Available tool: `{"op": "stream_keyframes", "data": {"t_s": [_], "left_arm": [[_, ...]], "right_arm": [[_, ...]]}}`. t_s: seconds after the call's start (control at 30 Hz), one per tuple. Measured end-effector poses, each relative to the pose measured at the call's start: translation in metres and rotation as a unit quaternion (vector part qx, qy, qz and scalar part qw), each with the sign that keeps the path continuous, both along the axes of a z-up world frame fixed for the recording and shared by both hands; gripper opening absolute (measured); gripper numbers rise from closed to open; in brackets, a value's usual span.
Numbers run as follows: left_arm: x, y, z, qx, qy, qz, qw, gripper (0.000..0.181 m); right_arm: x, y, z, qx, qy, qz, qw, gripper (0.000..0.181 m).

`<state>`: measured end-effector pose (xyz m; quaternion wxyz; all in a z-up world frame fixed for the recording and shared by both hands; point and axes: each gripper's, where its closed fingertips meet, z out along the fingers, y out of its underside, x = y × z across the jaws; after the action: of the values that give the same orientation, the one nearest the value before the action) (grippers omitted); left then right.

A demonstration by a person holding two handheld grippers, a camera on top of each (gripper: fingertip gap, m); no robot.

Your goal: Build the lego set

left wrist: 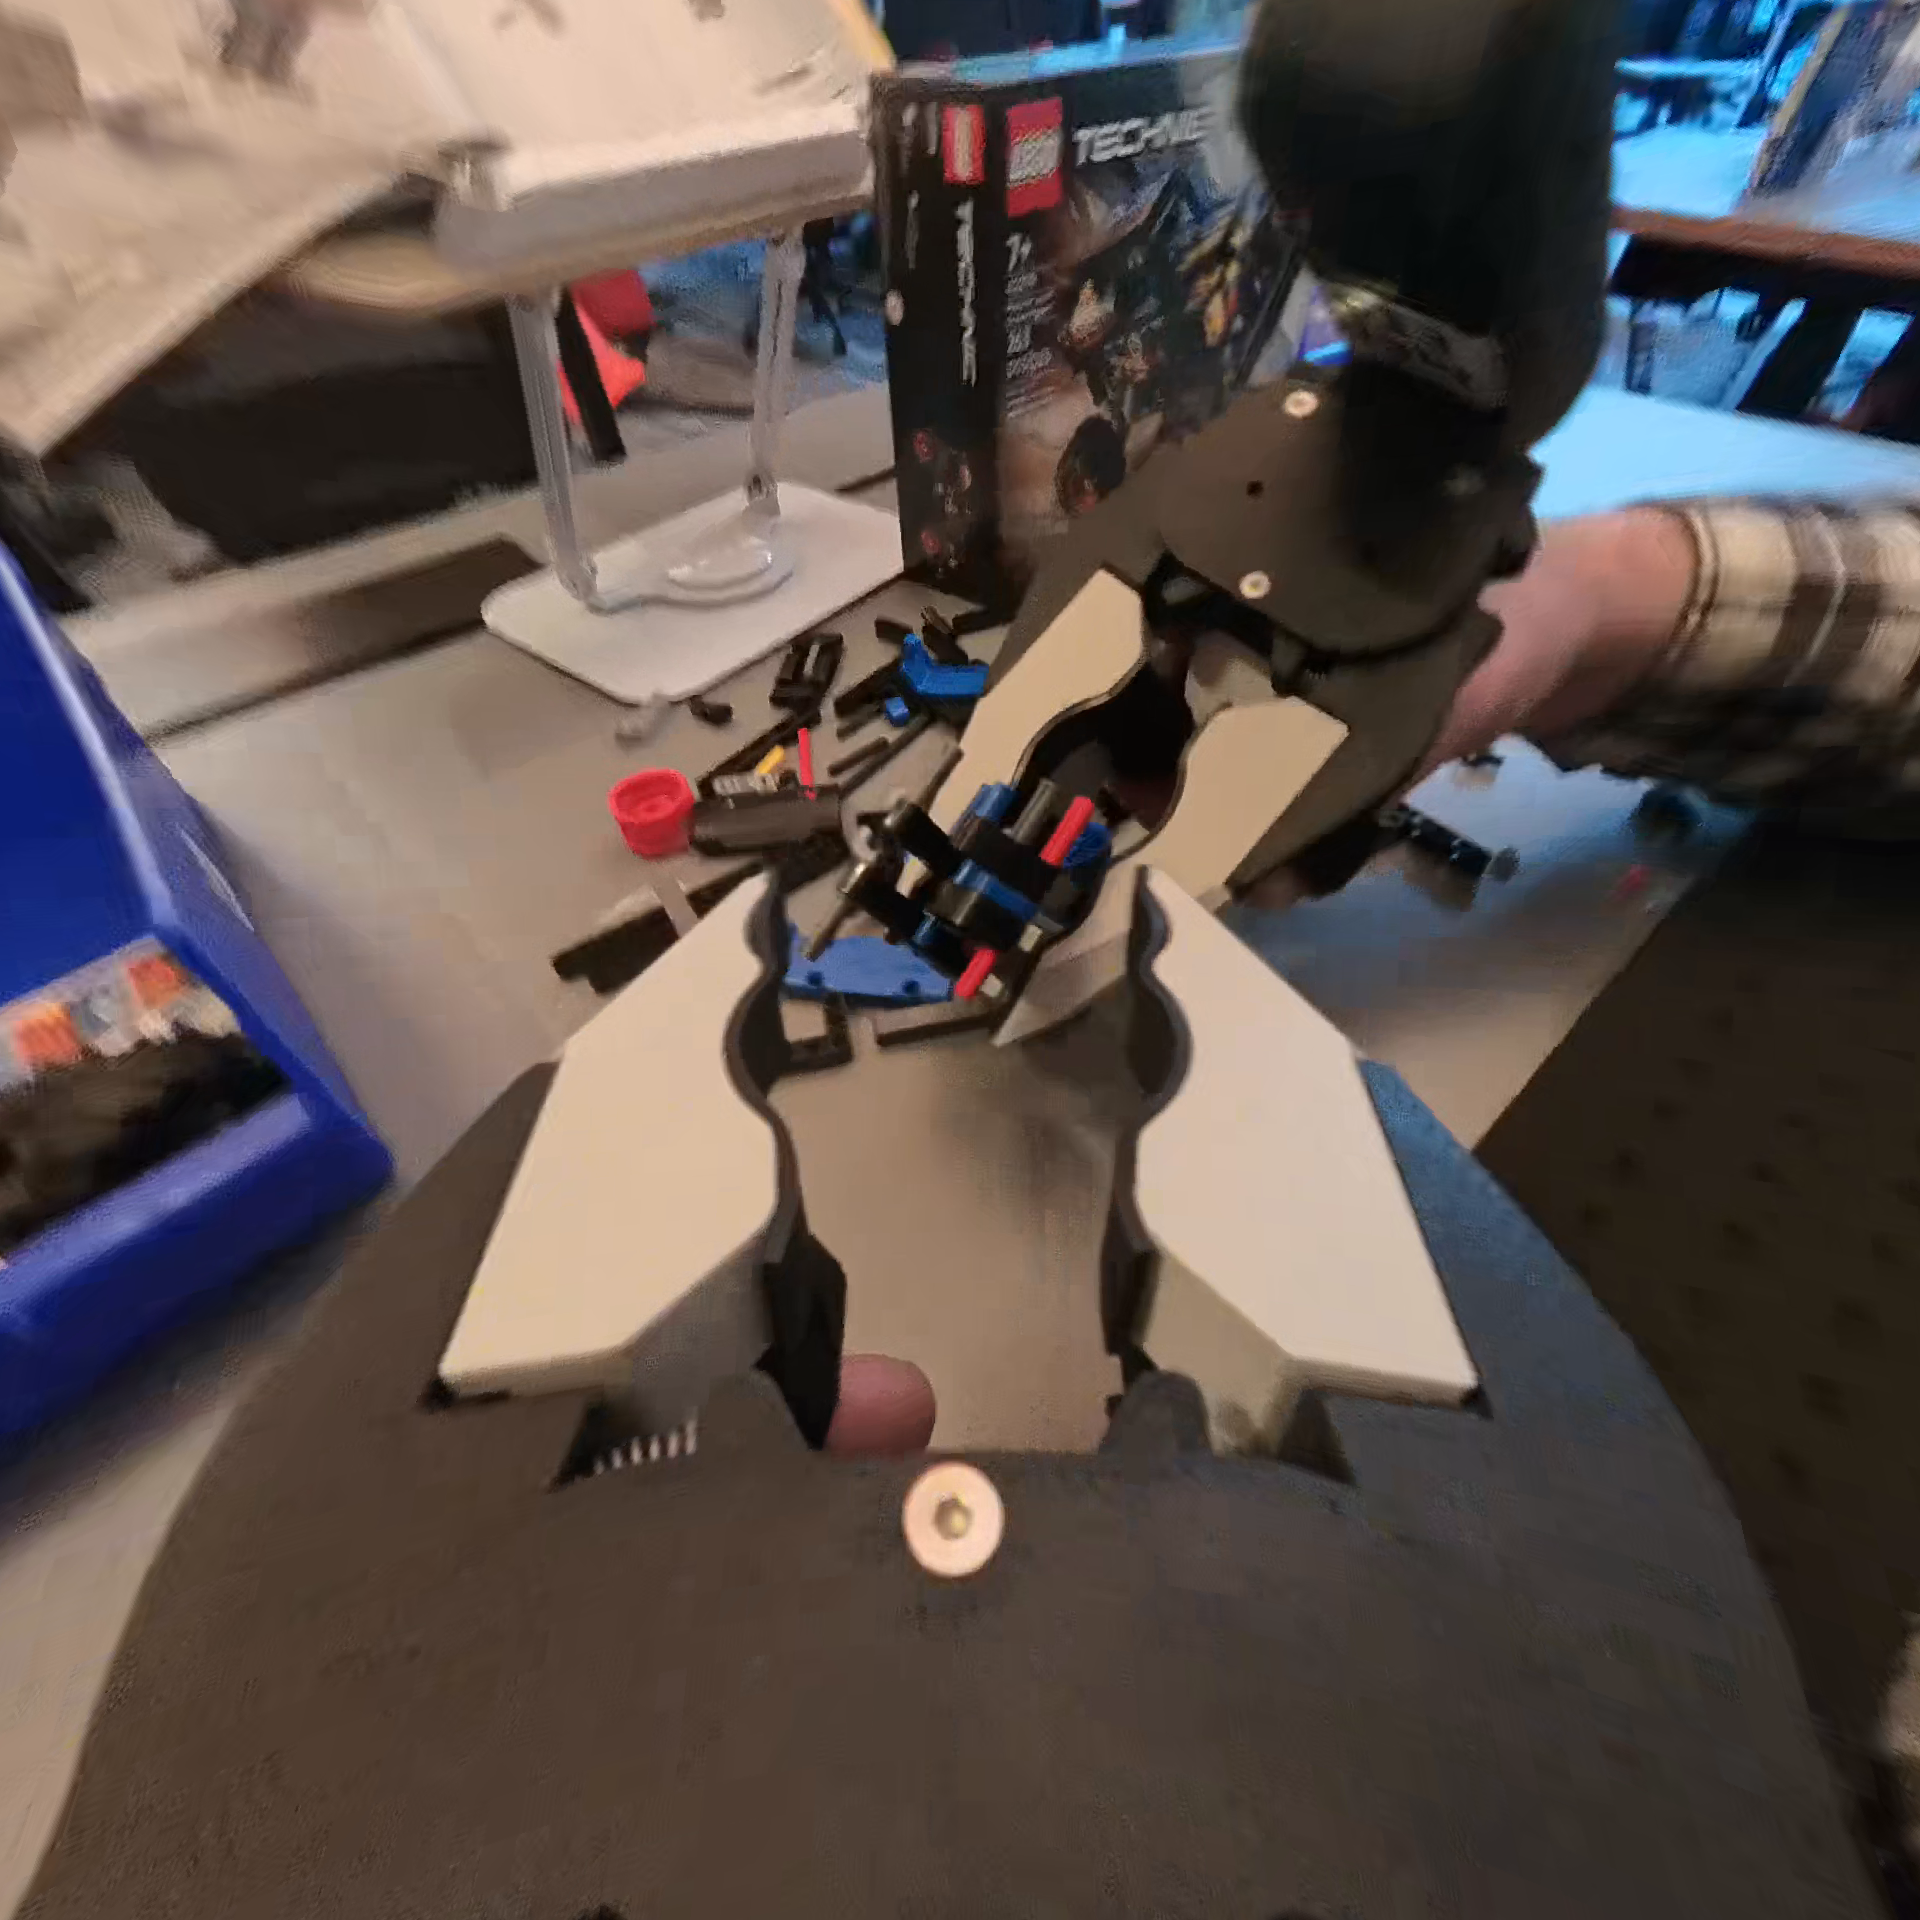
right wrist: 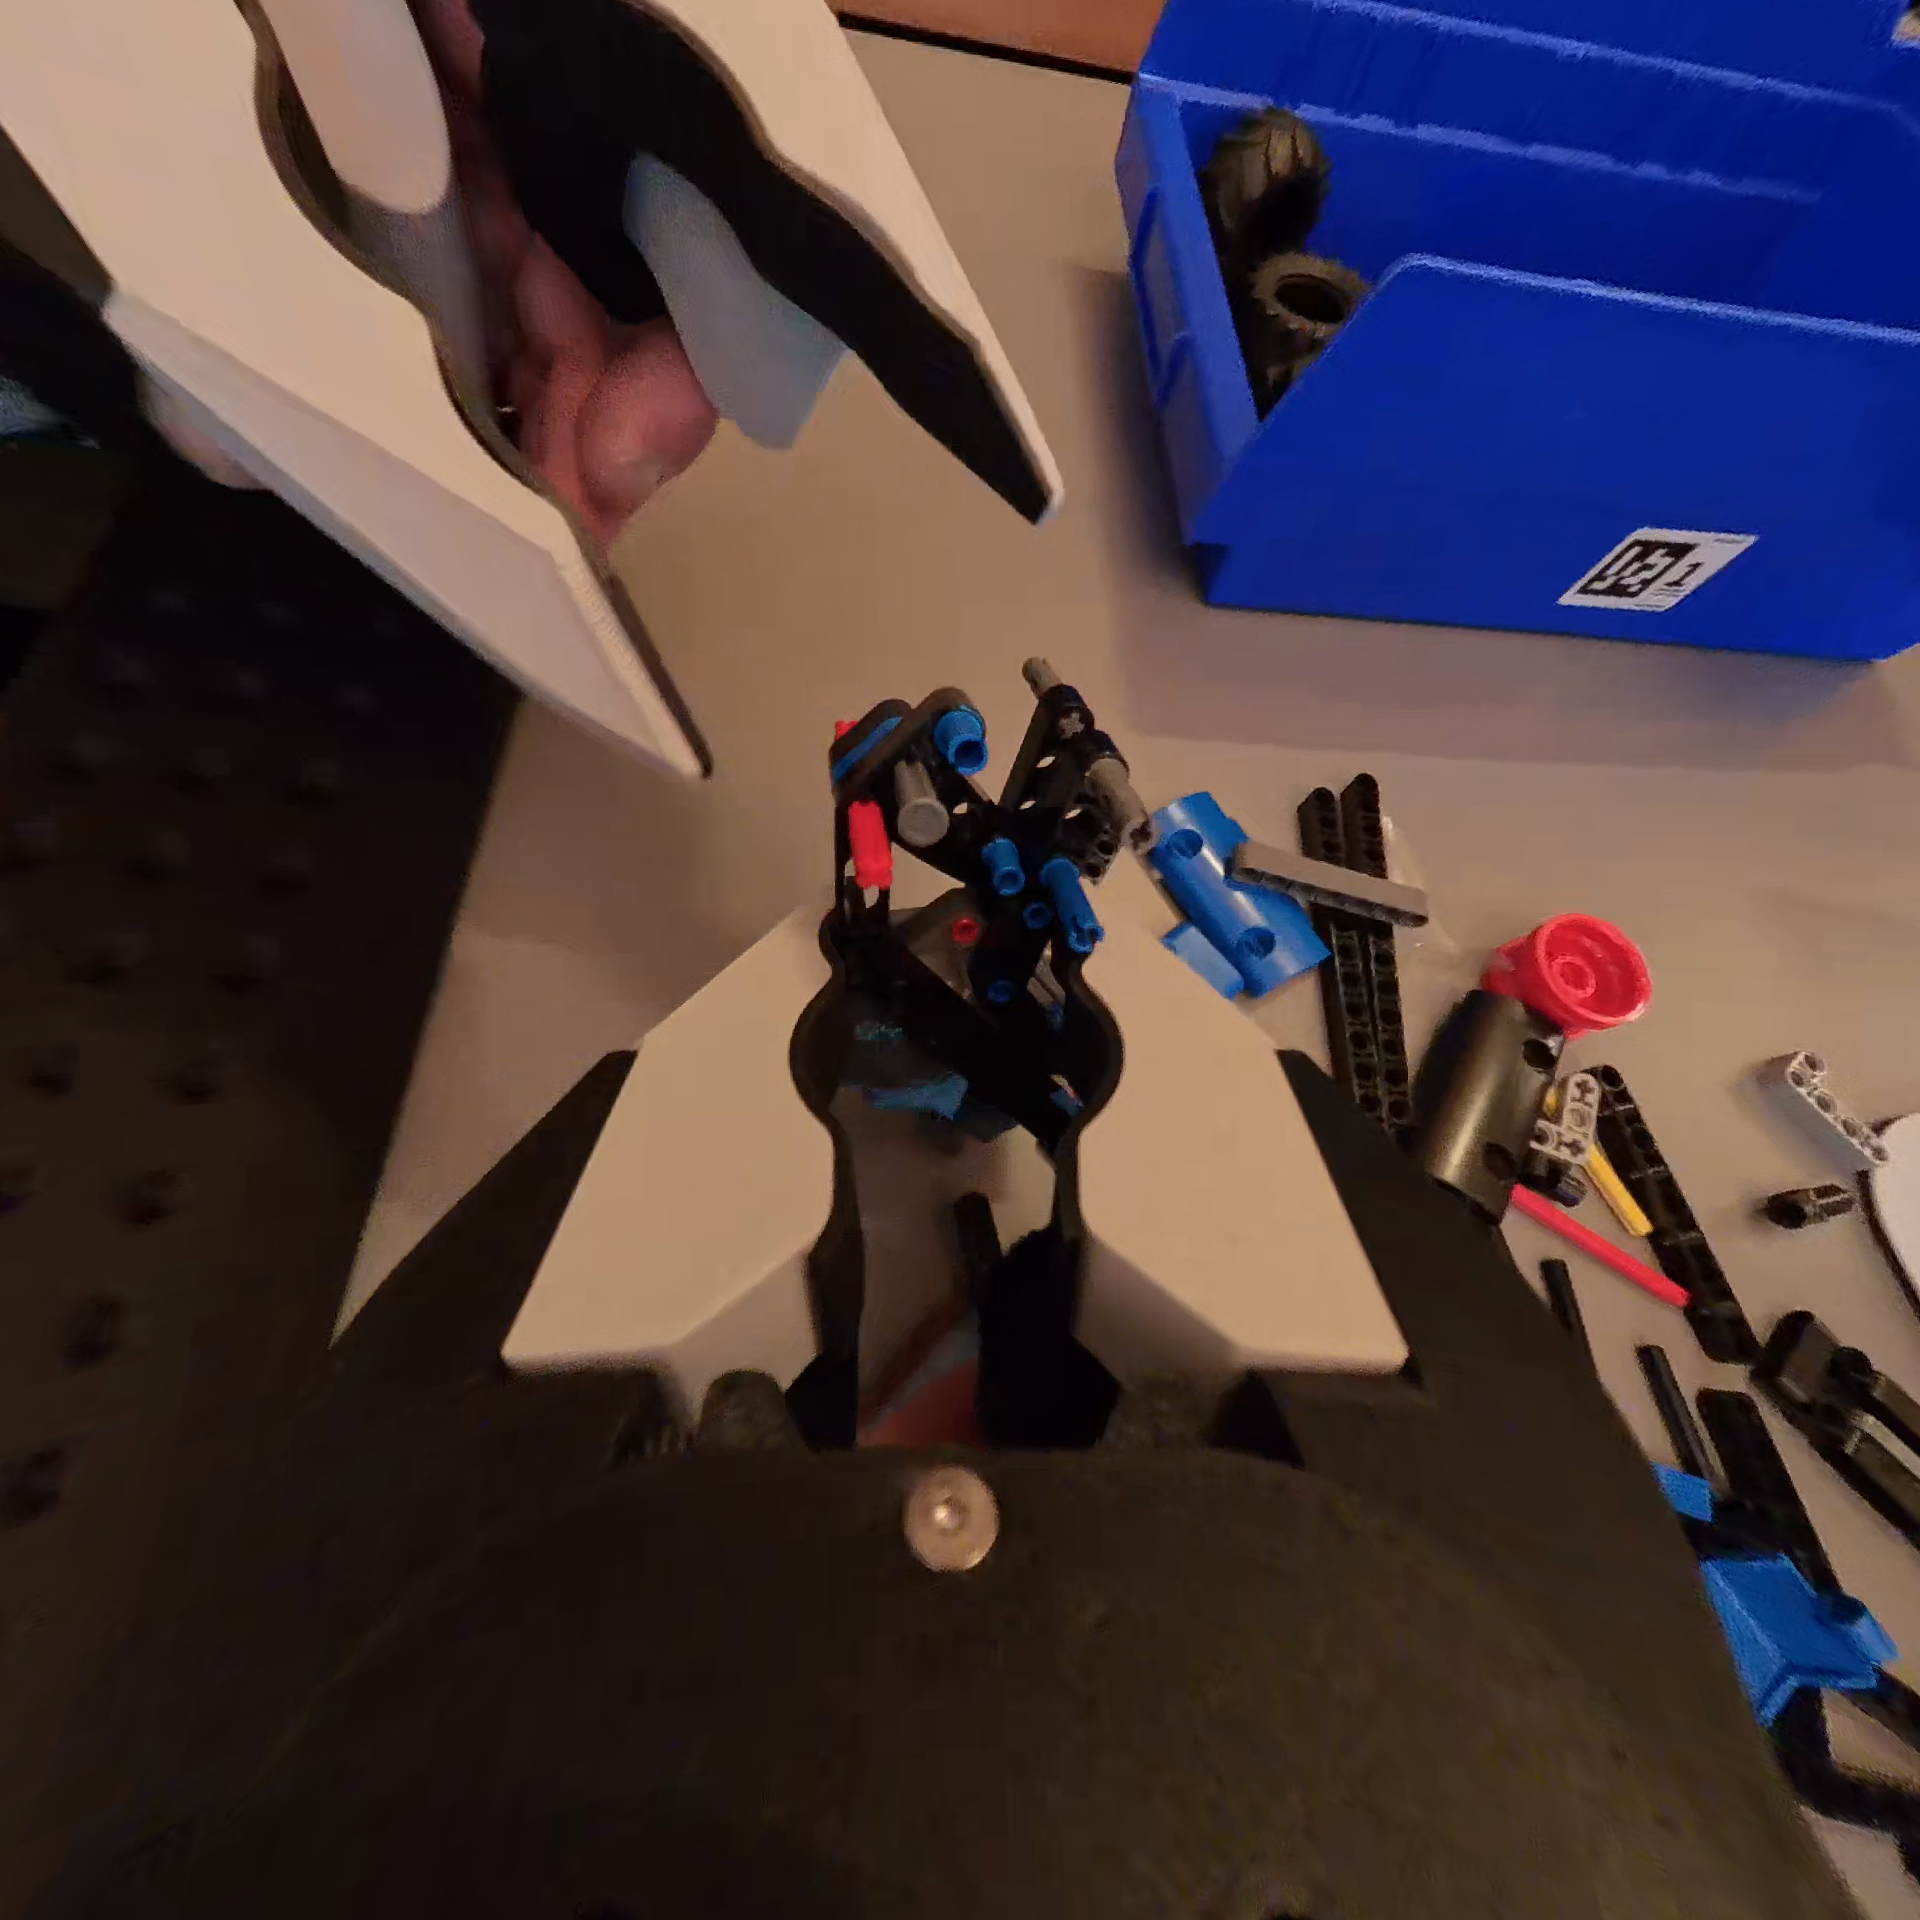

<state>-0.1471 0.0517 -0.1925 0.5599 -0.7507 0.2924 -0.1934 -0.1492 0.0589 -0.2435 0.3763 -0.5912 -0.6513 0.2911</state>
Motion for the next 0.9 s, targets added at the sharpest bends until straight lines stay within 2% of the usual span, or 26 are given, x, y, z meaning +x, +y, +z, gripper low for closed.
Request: {"op": "stream_keyframes", "data": {"t_s": [0.07, 0.2, 0.37, 0.47, 0.53, 0.9], "left_arm": [[-0.002, 0.004, -0.011, -0.051, -0.022, 0.030, 0.998, 0.070], [-0.006, 0.012, -0.018, -0.076, -0.075, 0.083, 0.991, 0.062], [0.001, 0.014, -0.021, -0.095, -0.083, 0.084, 0.988, 0.066], [0.000, 0.019, -0.020, -0.090, -0.093, 0.101, 0.986, 0.062], [0.003, 0.019, -0.014, -0.074, -0.105, 0.094, 0.987, 0.040], [0.004, 0.015, -0.005, -0.018, -0.066, 0.071, 0.995, 0.039]], "right_arm": [[-0.005, 0.005, -0.001, 0.038, -0.005, -0.025, 0.999, 0.033], [-0.013, 0.010, -0.003, 0.109, -0.009, -0.064, 0.992, 0.033], [-0.013, 0.026, 0.003, 0.209, -0.011, -0.123, 0.970, 0.032], [-0.015, 0.028, 0.013, 0.259, 0.002, -0.137, 0.956, 0.032], [-0.014, 0.031, 0.019, 0.274, 0.006, -0.145, 0.951, 0.032], [-0.013, 0.028, 0.028, 0.276, 0.026, -0.144, 0.950, 0.032]]}}
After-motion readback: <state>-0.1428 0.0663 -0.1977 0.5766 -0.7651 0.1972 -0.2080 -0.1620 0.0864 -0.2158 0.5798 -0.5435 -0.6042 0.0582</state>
